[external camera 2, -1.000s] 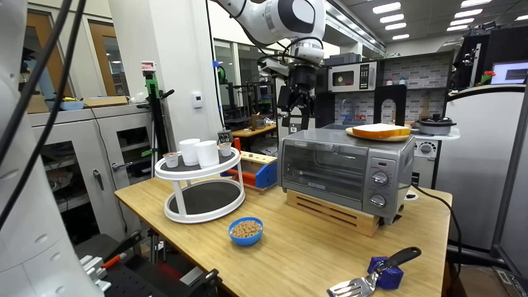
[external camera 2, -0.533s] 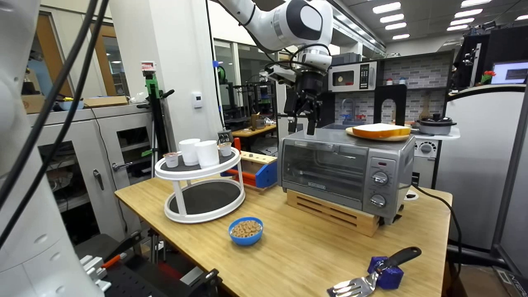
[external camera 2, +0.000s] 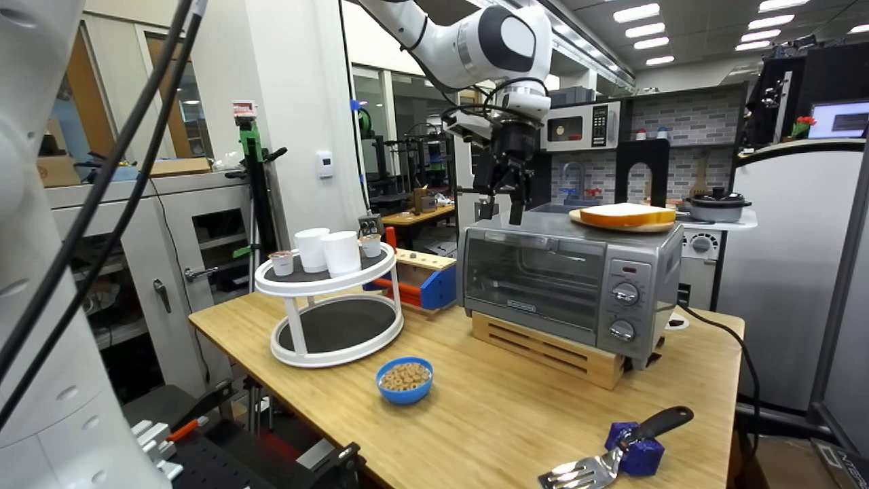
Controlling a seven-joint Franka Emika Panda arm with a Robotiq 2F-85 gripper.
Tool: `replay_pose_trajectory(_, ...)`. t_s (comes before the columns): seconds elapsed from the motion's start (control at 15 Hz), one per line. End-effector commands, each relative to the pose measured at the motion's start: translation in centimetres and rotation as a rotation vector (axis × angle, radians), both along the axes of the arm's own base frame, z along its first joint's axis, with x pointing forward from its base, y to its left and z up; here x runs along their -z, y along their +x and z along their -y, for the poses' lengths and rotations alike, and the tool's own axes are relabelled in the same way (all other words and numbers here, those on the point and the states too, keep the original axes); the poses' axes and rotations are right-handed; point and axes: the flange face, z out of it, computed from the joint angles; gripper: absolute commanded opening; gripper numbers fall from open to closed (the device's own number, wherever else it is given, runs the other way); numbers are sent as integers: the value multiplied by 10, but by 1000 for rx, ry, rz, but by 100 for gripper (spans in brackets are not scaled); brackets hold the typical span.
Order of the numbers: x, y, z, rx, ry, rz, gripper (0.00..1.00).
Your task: Open the oven door, place the mug on the right inside the oven
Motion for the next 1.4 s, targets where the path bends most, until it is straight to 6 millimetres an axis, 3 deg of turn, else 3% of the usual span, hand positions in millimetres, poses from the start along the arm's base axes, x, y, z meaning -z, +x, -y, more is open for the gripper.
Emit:
replay_pose_trajectory(0.0,2,4,3,15,30,-27,100)
replay_pose_trajectory(0.6,11,-3,8,21,54,-55,100)
replay_pose_trajectory(1.0,9,7,-4,-19,68,-35,100)
replay_pose_trajectory(1.33,4,12,3,-19,56,-24,100)
